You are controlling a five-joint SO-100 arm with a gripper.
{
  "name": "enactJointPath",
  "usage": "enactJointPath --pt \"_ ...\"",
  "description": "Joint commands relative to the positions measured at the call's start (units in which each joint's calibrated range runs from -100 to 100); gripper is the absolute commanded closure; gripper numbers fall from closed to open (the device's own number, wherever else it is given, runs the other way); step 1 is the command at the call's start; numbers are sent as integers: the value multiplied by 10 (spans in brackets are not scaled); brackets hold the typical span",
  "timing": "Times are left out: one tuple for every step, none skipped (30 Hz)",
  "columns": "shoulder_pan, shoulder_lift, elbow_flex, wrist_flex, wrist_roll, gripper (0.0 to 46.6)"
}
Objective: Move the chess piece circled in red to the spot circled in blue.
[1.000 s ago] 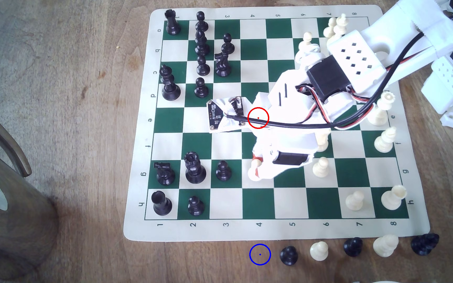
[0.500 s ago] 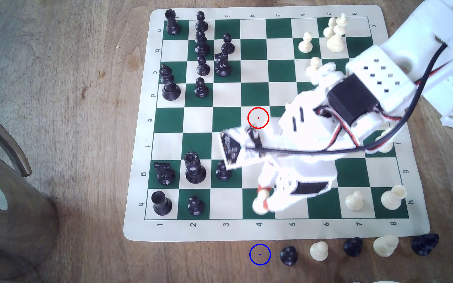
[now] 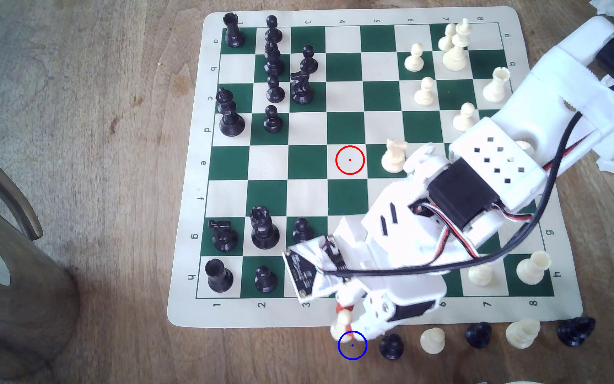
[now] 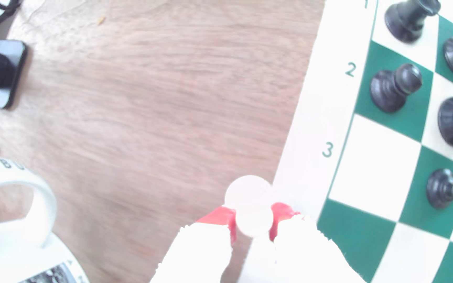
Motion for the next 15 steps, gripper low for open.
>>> enactJointPath --pt "-25 -22 -64 2 0 464" --pt "-27 -20 -68 6 1 464" --pt "-27 -15 -73 9 1 464" --pt "-27 -12 -74 10 1 464" --pt "-26 -9 -75 10 1 464" --pt "-24 -6 -75 10 1 464" --pt "-23 -4 -75 11 1 464" --pt "-23 1 -77 13 1 464" --pt "-23 1 -77 13 1 464" --pt "-23 2 -77 13 1 464" --pt "-23 4 -77 13 1 464" --pt "-21 9 -77 13 1 464" --pt "-20 12 -77 14 1 464" --pt "-18 13 -77 14 1 464" --pt "-16 14 -75 14 1 464"
